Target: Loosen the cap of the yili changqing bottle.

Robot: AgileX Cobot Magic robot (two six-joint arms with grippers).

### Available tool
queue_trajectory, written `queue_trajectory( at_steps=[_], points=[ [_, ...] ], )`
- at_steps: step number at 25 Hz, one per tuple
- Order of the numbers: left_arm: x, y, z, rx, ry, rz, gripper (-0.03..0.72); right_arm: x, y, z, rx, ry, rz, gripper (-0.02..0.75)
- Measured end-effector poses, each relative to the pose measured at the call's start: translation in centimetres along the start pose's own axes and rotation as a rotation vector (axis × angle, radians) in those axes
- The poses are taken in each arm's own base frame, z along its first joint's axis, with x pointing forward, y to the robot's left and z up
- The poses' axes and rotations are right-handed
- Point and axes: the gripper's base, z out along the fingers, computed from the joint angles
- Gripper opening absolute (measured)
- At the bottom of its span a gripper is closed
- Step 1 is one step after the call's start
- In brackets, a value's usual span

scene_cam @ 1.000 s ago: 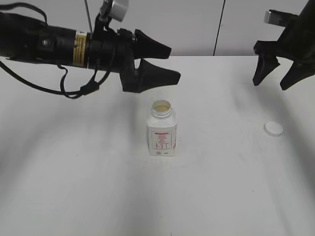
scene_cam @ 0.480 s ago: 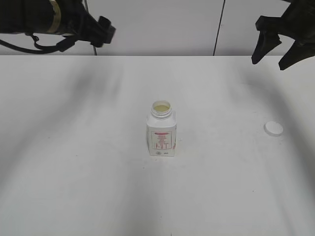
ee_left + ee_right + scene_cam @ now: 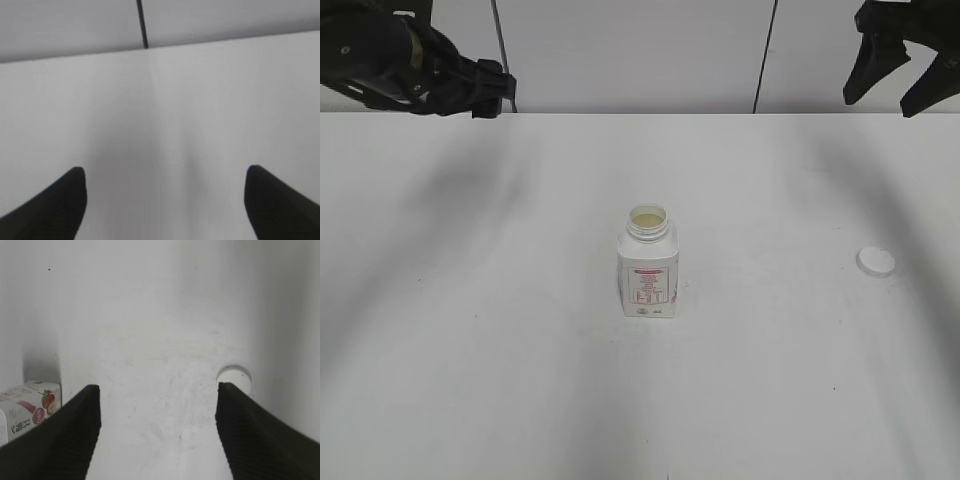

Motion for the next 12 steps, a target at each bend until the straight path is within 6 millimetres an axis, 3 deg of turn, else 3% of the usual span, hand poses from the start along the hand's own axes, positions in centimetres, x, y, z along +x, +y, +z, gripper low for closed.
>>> queue_trajectory(
  at_steps=[6,12],
  points=[
    [-1.0,0.8,-1.2,-0.045,0.19,-0.006,0.587,0.0,0.1,-0.3,0.001,-0.006,-0.002,0.564],
    [-1.9,3.1,-2.5,-0.037,0.381,-0.125,0.585,0.1,0.1,-0.4,0.004,-0.008,0.002,0.564]
  ],
)
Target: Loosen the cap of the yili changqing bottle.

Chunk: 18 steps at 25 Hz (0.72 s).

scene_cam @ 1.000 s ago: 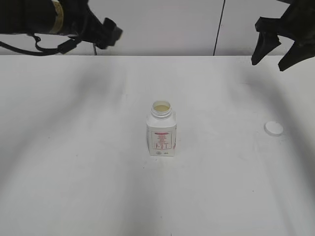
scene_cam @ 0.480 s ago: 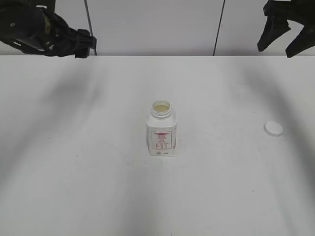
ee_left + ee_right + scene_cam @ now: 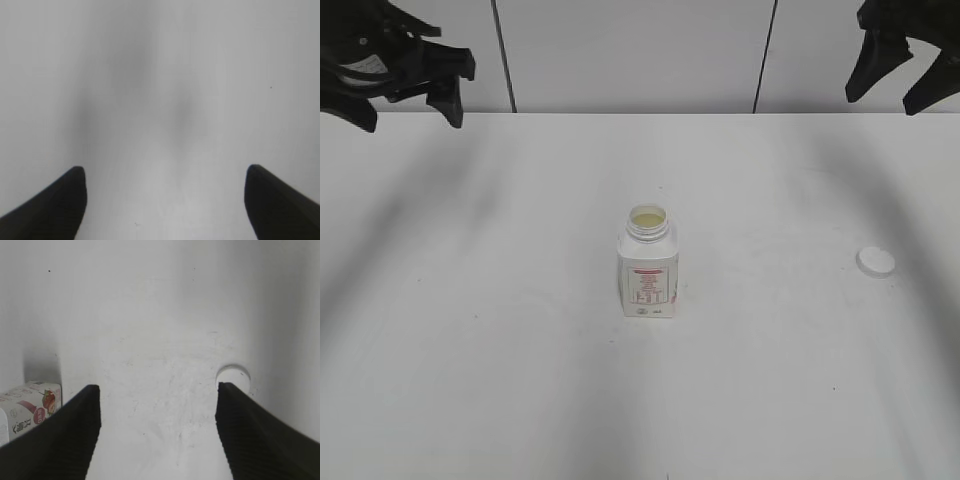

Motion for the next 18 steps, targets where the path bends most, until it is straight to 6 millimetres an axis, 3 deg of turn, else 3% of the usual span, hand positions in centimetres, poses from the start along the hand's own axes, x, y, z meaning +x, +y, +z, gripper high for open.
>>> queue_trajectory(
  at_steps=[9,14,18],
  points=[
    [1.2,3.4,-0.2,-0.047,0.231,-0.04,0.567,2.8,0.1,-2.5,0.061,0.002,-0.005,0.564],
    [2.0,3.6,-0.4,-0.069,0.317,-0.016,0.565,5.9,0.5,-4.5,0.073,0.002,-0.004,0.564],
    [1.9,3.9,-0.6,-0.083,0.313,0.051,0.562,9.5,0.6,-5.5,0.078,0.025,0.001,0.564]
  ],
)
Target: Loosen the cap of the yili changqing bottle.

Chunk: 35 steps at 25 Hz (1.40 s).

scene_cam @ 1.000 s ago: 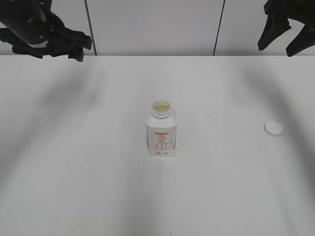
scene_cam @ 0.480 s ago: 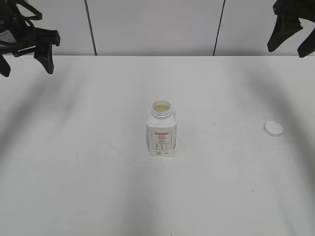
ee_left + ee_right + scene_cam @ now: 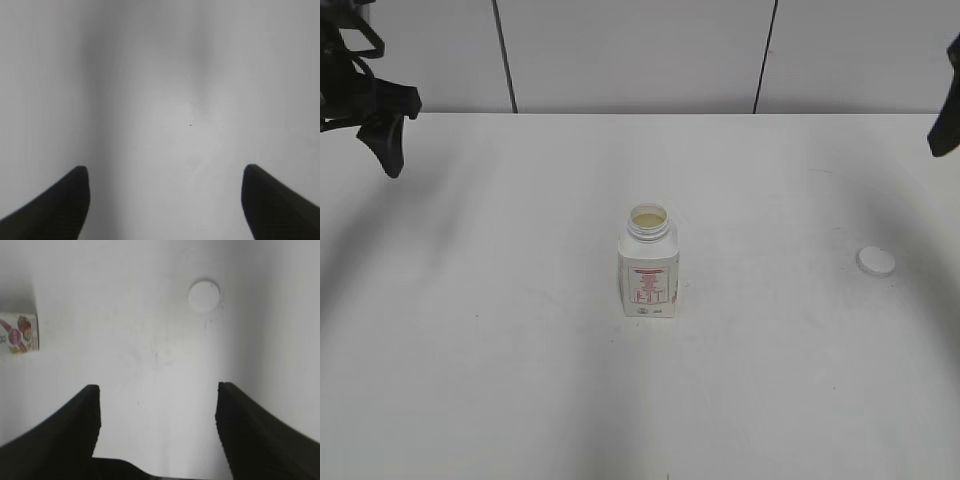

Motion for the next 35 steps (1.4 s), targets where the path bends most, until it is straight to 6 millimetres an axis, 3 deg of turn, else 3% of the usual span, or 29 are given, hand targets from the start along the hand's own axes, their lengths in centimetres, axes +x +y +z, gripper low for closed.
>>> queue_trajectory(
  at_steps=[6,14,18,23,28,35],
  points=[
    [1.6,0.6,-2.6,0.019,-0.053,-0.001,0.522,6.6,0.2,-1.8,0.002,-0.006,-0.001,0.564],
    [9.2,2.2,-5.3,0.019,-0.06,-0.001,0.512,13.8,0.5,-6.0,0.047,-0.174,-0.079,0.564],
    [12.8,3.1,-6.9,0.025,-0.113,0.015,0.491,18.4,0.8,-8.0,0.053,-0.315,-0.108,0.564],
    [17.9,4.3,-9.1,0.039,-0.226,0.004,0.481,22.9,0.5,-7.2,0.056,-0.386,-0.121,0.564],
    [23.6,5.5,-11.2,0.058,-0.398,-0.001,0.481,26.1,-0.1,-5.9,0.084,-0.436,-0.134,0.564],
    [29.9,6.2,-10.7,0.094,-0.556,-0.022,0.47,28.5,-0.8,-4.3,0.129,-0.474,-0.162,0.564]
  ],
)
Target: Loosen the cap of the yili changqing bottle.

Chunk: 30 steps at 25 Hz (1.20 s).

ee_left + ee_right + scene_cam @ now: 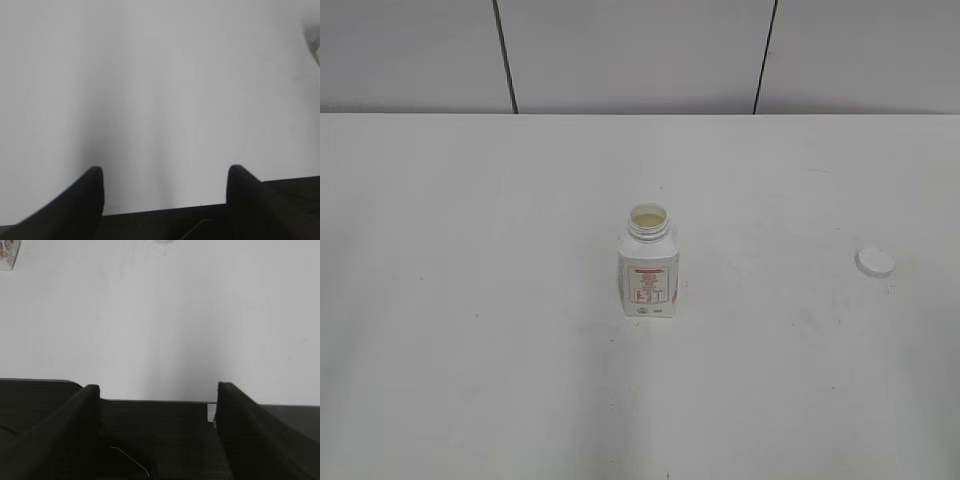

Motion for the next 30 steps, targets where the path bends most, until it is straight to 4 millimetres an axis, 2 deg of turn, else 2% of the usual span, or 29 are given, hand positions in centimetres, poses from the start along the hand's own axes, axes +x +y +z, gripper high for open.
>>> queue_trajectory(
  at_steps=[7,11,14,21,30],
  points=[
    [5.3,0.4,-0.1,0.02,-0.101,0.0,0.461,1.8,0.2,-1.4,0.018,-0.156,-0.032,0.564],
    [7.2,0.5,-1.2,0.056,-0.223,-0.023,0.46,3.0,0.4,-2.4,0.027,-0.261,-0.044,0.564],
    [8.2,0.2,-1.5,0.103,-0.278,-0.039,0.456,3.1,0.4,-2.5,0.031,-0.274,-0.048,0.564],
    [7.6,-0.2,-0.7,0.131,-0.376,-0.031,0.452,2.8,0.3,-2.2,0.041,-0.308,-0.061,0.564],
    [7.5,-0.3,-0.6,0.142,-0.386,-0.02,0.452,2.6,0.2,-1.7,0.046,-0.335,-0.065,0.564]
  ],
)
